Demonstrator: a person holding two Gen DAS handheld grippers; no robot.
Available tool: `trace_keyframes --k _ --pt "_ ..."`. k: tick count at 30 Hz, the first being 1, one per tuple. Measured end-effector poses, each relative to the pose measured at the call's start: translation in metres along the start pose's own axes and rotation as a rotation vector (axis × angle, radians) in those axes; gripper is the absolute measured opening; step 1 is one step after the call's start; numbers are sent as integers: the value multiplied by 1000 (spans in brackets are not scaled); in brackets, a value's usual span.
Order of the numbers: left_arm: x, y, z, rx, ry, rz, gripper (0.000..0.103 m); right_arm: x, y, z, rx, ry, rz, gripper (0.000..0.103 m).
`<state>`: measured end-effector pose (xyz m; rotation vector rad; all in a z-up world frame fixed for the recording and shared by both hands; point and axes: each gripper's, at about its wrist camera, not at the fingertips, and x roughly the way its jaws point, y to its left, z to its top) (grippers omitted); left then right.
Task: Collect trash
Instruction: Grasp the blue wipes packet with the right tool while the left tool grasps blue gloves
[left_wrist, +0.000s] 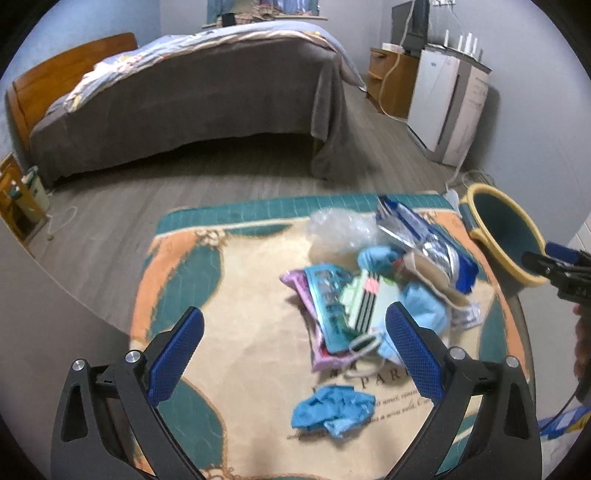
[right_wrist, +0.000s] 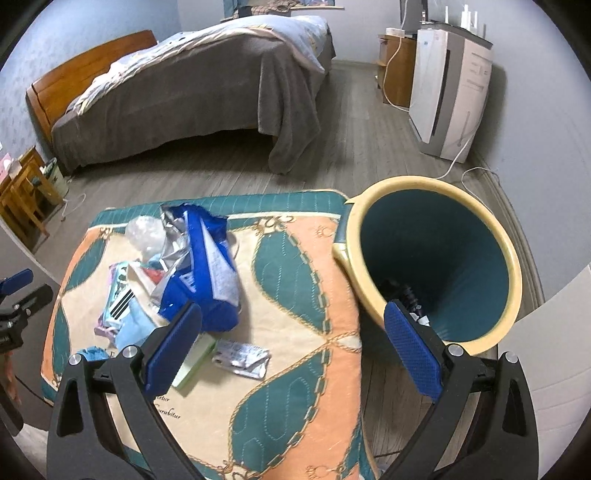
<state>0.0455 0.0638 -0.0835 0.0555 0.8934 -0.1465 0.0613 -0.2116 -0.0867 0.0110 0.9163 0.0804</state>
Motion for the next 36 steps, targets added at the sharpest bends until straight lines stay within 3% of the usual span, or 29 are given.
trace_keyframes --k 8,17,23,34,36 --pt "20 -19 -35 106 94 -52 98 1 17 -2 -28 21 -24 97" --pt "24 -11 -44 80 119 -76 98 10 40 19 -98 58 -47 97" --pt "33 -5 -46 49 149 -101 98 20 65 41 -173 33 -51 97" --pt "53 -18 -64 146 240 -167 98 50 67 45 -144 54 -10 97" --pt "55 -20 -66 174 250 -167 98 54 66 46 -135 58 9 91"
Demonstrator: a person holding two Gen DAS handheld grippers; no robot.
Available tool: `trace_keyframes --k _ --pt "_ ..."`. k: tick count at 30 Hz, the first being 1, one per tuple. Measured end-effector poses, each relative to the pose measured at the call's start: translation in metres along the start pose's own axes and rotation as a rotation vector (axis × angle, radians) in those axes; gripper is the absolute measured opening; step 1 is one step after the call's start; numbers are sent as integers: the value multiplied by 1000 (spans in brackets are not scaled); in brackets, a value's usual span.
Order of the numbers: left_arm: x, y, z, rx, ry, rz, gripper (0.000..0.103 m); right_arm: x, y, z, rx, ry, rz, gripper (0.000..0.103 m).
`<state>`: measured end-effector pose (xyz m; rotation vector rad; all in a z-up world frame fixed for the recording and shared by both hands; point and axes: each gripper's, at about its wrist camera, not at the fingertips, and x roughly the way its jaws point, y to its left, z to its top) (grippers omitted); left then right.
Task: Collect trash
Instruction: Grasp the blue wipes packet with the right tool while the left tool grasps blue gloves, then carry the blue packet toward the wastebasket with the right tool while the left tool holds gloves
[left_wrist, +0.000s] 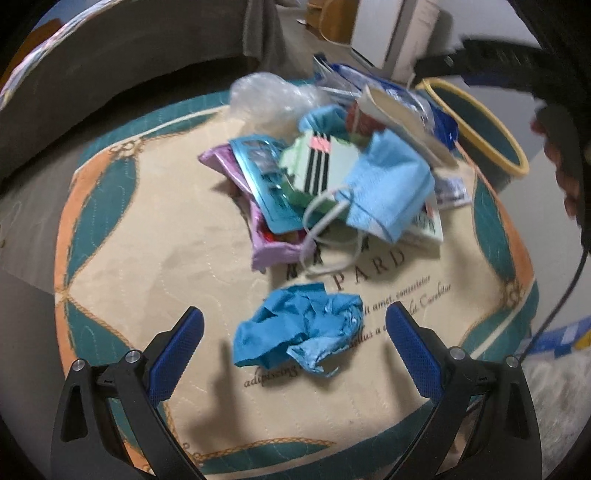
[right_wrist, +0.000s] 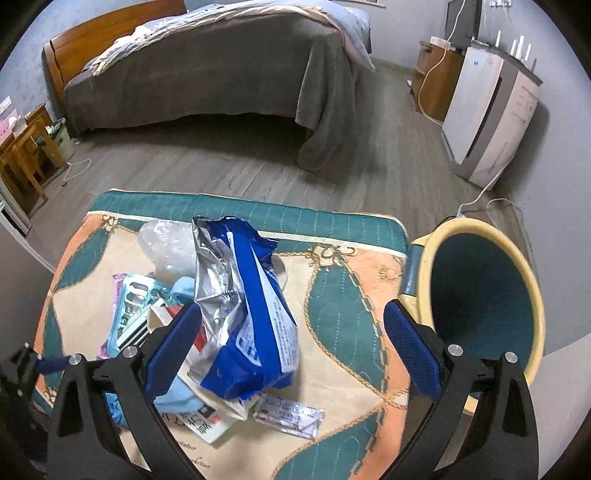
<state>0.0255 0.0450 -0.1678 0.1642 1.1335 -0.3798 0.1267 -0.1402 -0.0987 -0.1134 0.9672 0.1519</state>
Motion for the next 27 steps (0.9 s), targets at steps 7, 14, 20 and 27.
trace_keyframes --k 7,14,20,27 --pt "9 -10 -3 65 39 -9 72 19 5 2 11 54 86 57" --pt "2 -22 0 146 31 -18 54 32 -2 -10 69 129 169 35" --pt "-30 -25 18 159 -86 -26 53 14 -3 -12 29 91 113 24" --pt "-57 -16 44 82 -191 -38 53 -16 -4 -17 -16 13 69 23"
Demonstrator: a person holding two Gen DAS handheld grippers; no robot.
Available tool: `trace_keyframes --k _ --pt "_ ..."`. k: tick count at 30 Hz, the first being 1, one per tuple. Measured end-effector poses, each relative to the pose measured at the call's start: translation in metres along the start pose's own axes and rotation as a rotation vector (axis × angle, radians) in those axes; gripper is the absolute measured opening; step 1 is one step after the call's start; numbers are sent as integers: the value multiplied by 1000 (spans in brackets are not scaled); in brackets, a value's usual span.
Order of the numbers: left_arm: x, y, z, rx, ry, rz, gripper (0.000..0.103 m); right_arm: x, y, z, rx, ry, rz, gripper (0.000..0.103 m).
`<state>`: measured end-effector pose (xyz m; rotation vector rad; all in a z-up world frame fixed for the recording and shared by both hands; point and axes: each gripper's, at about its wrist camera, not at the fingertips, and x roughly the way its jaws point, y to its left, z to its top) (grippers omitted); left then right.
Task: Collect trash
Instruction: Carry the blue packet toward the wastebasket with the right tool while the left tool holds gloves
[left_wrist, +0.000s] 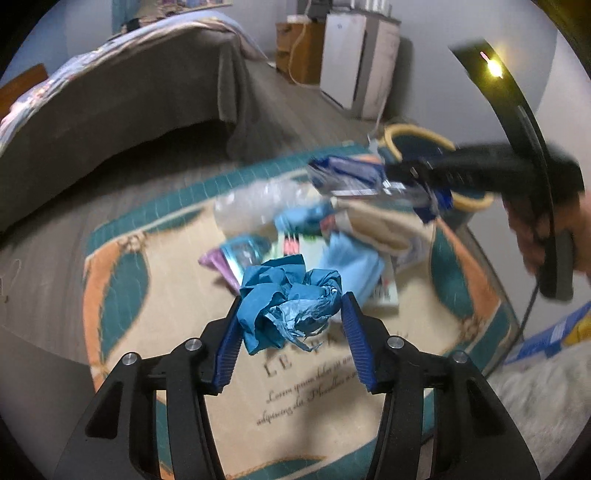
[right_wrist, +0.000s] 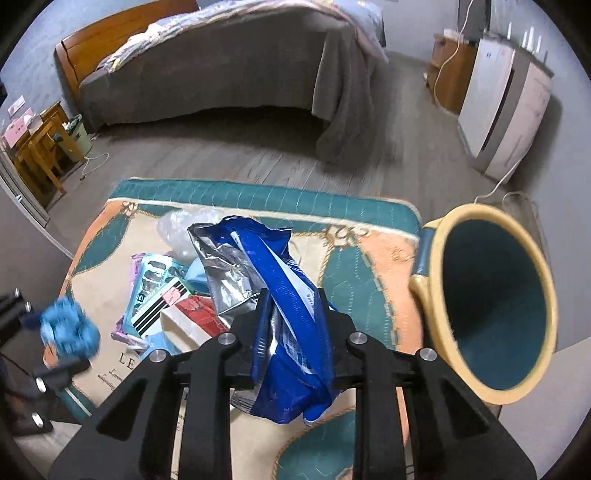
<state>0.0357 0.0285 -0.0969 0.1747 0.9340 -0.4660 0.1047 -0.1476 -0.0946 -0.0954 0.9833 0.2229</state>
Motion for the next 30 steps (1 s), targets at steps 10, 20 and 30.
trace_keyframes --k 10,20,30 --pt "-22 18 27 -73 -90 29 53 -46 -26 -18 87 -90 33 23" --pt "-20 11 46 -85 -113 43 53 -69 -41 -26 97 -138 39 23" --pt "3 -17 60 -42 -82 42 54 -71 -63 -35 96 -149 55 23"
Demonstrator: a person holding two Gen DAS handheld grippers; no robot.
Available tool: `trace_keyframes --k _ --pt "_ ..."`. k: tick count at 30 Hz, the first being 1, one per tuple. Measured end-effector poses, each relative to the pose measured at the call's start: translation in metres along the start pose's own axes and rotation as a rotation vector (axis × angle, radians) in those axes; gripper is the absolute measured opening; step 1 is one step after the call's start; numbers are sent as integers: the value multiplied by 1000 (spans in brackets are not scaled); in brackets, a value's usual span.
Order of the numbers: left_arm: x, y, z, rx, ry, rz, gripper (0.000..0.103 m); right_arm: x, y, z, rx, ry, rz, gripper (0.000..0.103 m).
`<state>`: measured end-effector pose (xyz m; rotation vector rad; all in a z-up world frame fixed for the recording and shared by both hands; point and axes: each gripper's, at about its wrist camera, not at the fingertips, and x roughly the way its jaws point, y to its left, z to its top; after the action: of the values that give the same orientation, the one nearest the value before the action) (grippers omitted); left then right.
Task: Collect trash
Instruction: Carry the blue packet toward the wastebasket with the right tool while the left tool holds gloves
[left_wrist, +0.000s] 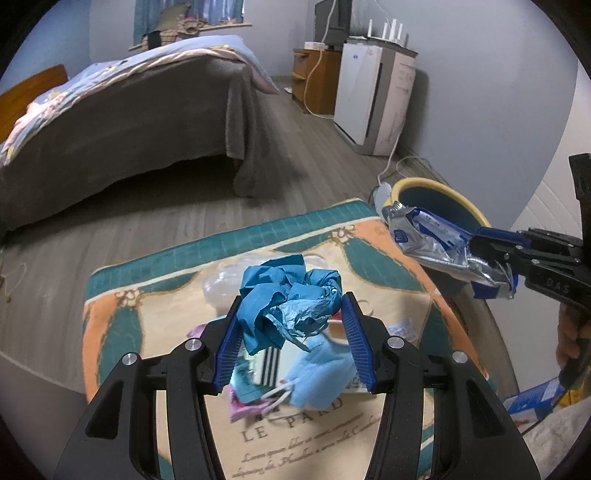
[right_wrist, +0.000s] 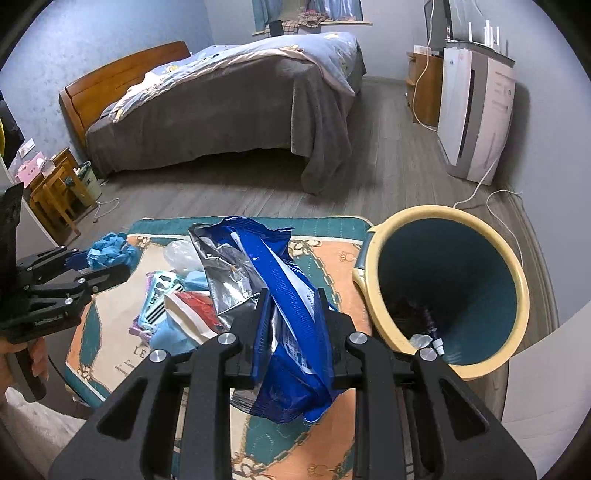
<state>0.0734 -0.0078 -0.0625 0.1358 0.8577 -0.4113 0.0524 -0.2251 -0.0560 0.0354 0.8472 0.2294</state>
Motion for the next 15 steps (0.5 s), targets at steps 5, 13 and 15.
trace_keyframes --k 5,13,15 --pt "13 -16 7 14 14 -4 54 -1 -15 -5 22 1 15 23" --pt "34 -41 15 41 35 -10 54 -12 -48 -14 58 -21 10 23" --pt "39 -49 16 52 40 -15 54 -15 -56 -17 73 -26 6 23"
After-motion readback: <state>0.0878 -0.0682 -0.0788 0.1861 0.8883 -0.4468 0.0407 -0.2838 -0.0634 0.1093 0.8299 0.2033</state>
